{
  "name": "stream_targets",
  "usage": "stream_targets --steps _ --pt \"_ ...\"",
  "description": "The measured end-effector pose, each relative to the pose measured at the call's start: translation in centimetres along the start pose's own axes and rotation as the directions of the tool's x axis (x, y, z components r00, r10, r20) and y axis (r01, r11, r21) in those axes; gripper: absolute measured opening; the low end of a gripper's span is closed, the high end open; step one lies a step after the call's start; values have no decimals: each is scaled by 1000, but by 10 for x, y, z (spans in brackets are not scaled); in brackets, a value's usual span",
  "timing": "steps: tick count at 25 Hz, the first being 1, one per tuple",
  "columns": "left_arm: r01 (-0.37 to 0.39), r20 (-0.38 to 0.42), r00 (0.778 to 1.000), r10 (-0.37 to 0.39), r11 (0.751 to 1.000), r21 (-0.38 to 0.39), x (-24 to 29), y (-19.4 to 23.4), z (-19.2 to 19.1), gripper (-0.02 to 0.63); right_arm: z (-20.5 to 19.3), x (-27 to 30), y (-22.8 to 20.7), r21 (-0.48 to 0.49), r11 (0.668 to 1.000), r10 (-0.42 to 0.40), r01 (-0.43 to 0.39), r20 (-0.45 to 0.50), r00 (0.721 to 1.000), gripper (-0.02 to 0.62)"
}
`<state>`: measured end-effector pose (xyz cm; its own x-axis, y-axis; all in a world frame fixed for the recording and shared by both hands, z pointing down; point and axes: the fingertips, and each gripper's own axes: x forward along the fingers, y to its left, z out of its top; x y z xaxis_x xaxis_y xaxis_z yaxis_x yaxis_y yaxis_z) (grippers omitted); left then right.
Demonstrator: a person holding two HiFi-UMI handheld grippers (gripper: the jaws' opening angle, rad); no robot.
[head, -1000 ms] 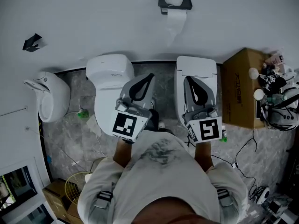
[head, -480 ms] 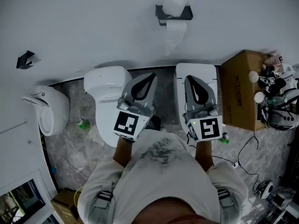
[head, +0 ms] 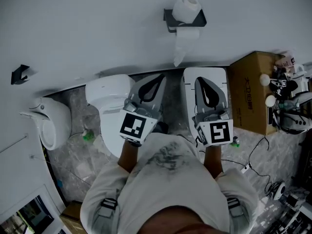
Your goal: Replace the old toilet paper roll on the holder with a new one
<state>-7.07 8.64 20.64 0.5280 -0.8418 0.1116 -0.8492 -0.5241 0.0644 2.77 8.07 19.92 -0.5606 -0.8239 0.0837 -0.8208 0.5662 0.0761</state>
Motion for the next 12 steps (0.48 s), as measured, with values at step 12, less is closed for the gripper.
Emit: stream_targets --steps 12 --pt "69 -25 997 -70 997 -41 52 33 -18 -1 -20 43 -21 4 998 -64 64 -49 997 -2"
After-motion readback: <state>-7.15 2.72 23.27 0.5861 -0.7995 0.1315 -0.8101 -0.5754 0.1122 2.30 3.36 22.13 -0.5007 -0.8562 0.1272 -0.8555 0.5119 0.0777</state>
